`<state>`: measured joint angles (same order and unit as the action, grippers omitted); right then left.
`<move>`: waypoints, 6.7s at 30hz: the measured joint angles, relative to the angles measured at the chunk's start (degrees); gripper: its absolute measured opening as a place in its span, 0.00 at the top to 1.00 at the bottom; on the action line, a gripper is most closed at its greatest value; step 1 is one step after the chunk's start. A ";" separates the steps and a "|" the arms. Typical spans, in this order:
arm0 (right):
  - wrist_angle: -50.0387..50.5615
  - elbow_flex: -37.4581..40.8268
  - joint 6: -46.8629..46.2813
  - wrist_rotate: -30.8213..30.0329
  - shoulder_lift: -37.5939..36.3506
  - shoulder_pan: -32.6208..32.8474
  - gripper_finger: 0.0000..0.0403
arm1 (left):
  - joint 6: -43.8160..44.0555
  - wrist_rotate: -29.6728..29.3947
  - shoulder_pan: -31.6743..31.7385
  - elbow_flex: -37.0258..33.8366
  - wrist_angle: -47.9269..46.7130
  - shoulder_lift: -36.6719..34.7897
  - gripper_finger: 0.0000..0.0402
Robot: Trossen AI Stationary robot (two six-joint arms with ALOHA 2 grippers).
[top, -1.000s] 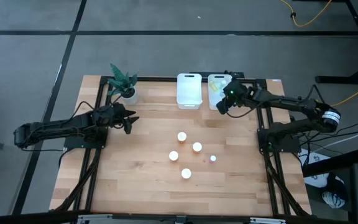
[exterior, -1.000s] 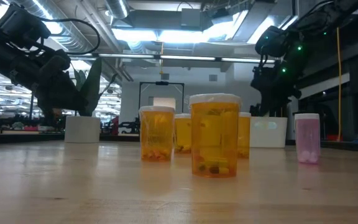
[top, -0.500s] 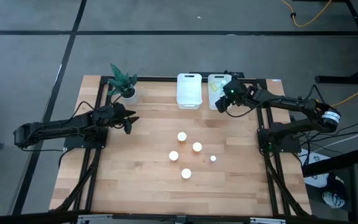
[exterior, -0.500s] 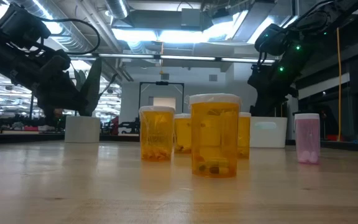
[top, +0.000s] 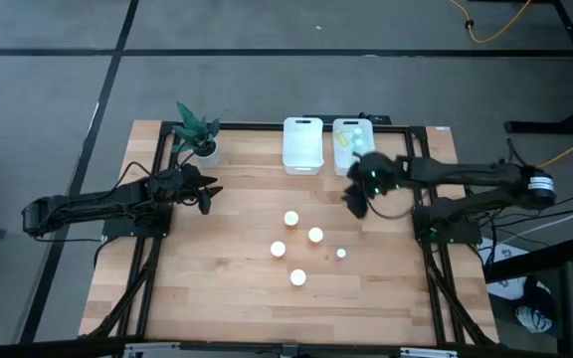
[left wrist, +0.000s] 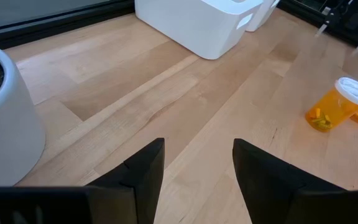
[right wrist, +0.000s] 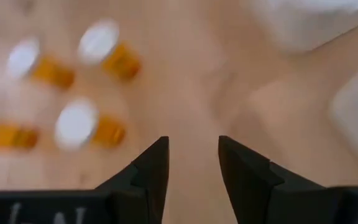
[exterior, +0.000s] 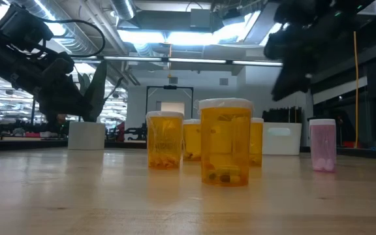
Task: Pick and place medicine bottles into bin by pill shape (circle, oval)
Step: Put the small pink pill bottle into the right white bin, then put the large orange pill bottle into the left white bin
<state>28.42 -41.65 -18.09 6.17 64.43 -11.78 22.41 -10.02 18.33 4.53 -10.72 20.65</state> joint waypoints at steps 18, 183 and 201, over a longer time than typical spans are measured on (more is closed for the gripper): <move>8.76 2.37 -19.19 -3.71 0.14 33.75 0.67 | -0.45 0.00 0.02 -0.01 -0.20 -0.01 0.55; -4.42 -1.97 -13.17 -13.20 -2.34 9.84 0.46 | -12.37 9.18 -13.92 22.54 23.53 47.31 0.55; 0.88 -1.97 -12.72 -13.07 -2.34 9.84 0.46 | -21.14 9.07 -14.73 42.65 12.99 68.58 0.44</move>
<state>29.30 -43.62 -30.81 -6.90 62.08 -1.93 1.28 -0.95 3.60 47.17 2.27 89.23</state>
